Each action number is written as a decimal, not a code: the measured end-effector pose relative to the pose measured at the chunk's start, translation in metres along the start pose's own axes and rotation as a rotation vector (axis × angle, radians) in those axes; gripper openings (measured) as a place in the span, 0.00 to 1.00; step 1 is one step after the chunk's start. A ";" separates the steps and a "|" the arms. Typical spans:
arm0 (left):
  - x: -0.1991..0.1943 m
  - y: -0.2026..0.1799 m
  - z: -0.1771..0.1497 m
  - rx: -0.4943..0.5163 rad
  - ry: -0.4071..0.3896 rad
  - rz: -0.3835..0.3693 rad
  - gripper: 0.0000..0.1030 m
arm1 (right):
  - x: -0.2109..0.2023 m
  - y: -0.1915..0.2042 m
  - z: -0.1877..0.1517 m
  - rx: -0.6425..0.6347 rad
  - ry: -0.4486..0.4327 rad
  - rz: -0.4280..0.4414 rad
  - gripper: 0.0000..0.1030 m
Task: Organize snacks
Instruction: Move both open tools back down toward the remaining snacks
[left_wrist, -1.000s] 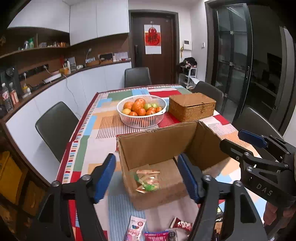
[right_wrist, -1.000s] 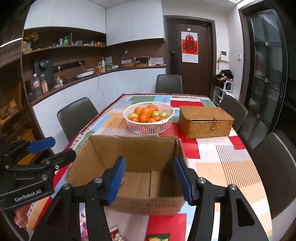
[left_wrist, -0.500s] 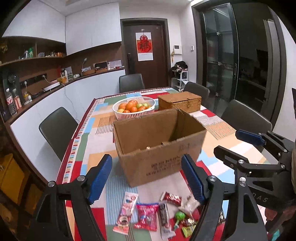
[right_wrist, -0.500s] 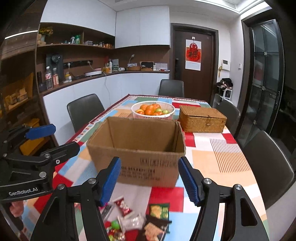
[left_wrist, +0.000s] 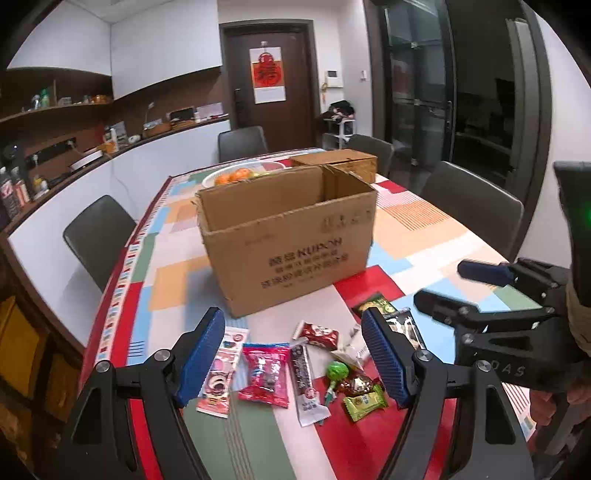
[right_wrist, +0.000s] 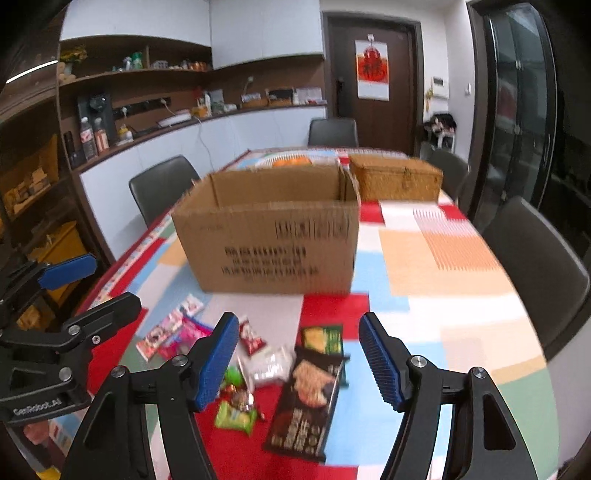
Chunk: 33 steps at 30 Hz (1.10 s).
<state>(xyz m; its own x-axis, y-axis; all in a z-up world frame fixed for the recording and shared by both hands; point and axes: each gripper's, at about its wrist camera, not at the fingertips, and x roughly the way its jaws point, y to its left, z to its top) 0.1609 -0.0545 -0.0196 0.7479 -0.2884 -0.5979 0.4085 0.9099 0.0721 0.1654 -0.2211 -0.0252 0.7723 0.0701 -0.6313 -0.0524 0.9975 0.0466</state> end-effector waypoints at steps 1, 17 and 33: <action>0.002 -0.001 -0.003 0.003 -0.003 -0.018 0.74 | 0.003 -0.001 -0.005 0.006 0.020 0.000 0.66; 0.065 -0.021 -0.033 0.282 0.147 -0.172 0.64 | 0.063 -0.005 -0.053 0.016 0.225 -0.051 0.66; 0.117 -0.039 -0.032 0.375 0.284 -0.308 0.57 | 0.098 -0.011 -0.063 0.049 0.313 -0.070 0.66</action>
<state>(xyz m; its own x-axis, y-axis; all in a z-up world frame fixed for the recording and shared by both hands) 0.2153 -0.1144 -0.1182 0.4155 -0.3853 -0.8240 0.7826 0.6130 0.1080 0.2024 -0.2254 -0.1363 0.5405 0.0066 -0.8413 0.0299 0.9992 0.0270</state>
